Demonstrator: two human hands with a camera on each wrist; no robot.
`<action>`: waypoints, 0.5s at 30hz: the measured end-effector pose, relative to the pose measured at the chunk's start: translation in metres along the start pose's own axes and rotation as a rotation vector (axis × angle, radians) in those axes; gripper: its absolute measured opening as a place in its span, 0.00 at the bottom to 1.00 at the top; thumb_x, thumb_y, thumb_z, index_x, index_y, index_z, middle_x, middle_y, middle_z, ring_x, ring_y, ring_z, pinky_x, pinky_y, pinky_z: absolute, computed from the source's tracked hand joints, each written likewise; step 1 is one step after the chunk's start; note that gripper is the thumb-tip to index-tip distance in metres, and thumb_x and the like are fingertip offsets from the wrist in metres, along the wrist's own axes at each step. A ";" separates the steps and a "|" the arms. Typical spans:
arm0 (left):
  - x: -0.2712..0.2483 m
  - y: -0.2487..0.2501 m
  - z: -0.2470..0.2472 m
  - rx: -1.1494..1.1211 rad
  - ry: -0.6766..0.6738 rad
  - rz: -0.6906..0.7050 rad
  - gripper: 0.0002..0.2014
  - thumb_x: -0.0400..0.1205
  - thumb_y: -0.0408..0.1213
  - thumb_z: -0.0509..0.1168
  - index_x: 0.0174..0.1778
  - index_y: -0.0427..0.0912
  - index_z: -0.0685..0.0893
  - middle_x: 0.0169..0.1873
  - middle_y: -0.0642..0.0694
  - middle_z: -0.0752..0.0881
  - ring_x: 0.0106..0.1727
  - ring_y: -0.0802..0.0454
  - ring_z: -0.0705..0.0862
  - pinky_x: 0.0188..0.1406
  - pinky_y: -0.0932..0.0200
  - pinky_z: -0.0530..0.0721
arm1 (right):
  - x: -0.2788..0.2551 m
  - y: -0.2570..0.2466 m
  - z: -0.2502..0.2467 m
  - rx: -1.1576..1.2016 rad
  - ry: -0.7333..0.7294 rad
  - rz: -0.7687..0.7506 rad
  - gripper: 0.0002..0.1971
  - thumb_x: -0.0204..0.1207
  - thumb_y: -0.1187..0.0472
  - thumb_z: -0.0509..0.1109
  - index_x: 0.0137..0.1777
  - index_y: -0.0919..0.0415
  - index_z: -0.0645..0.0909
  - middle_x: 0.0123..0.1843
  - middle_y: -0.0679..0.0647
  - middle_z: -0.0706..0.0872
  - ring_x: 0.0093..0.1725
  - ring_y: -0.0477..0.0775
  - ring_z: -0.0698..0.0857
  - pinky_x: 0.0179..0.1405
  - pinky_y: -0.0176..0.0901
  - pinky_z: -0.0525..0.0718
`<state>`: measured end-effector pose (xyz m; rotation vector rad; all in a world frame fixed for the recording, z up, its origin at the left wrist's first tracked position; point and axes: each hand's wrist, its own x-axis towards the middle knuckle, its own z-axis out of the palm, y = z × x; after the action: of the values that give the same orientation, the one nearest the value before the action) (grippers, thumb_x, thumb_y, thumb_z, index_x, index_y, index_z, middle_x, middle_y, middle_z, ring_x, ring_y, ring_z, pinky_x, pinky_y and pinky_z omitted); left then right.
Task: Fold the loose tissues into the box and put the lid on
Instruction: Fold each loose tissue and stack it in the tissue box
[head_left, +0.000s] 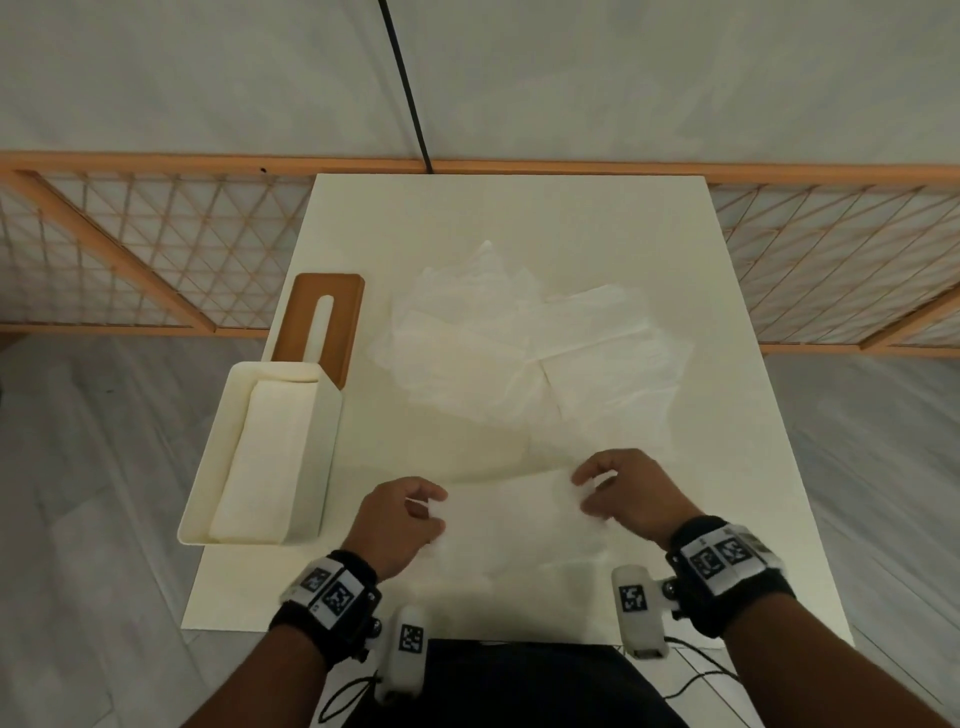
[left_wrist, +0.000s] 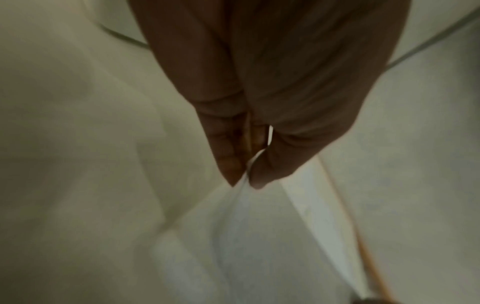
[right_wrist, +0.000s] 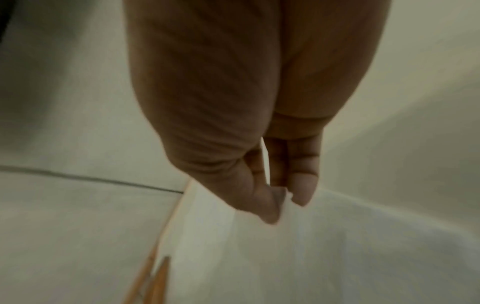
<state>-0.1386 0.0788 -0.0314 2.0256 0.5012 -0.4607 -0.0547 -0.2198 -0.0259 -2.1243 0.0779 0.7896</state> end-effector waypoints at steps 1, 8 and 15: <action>0.001 -0.005 0.007 0.071 -0.001 0.002 0.13 0.72 0.29 0.77 0.45 0.52 0.89 0.38 0.51 0.87 0.35 0.57 0.87 0.36 0.70 0.82 | 0.003 0.008 0.006 -0.098 0.005 0.008 0.14 0.64 0.73 0.79 0.42 0.52 0.89 0.39 0.48 0.89 0.36 0.46 0.87 0.36 0.32 0.83; 0.013 -0.019 0.029 0.192 0.090 0.047 0.12 0.73 0.30 0.75 0.49 0.48 0.88 0.43 0.54 0.85 0.42 0.61 0.83 0.40 0.83 0.72 | 0.007 0.026 0.026 -0.273 0.093 -0.018 0.15 0.67 0.71 0.76 0.44 0.48 0.84 0.50 0.46 0.85 0.42 0.38 0.81 0.34 0.18 0.73; 0.022 -0.028 0.035 0.230 0.097 0.051 0.10 0.74 0.32 0.76 0.47 0.51 0.87 0.45 0.55 0.84 0.42 0.65 0.82 0.47 0.75 0.79 | 0.012 0.030 0.028 -0.320 0.101 -0.016 0.15 0.67 0.71 0.75 0.47 0.51 0.86 0.52 0.48 0.81 0.48 0.48 0.82 0.45 0.28 0.74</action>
<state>-0.1384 0.0642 -0.0790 2.2854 0.4718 -0.4061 -0.0688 -0.2156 -0.0655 -2.4636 -0.0141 0.7226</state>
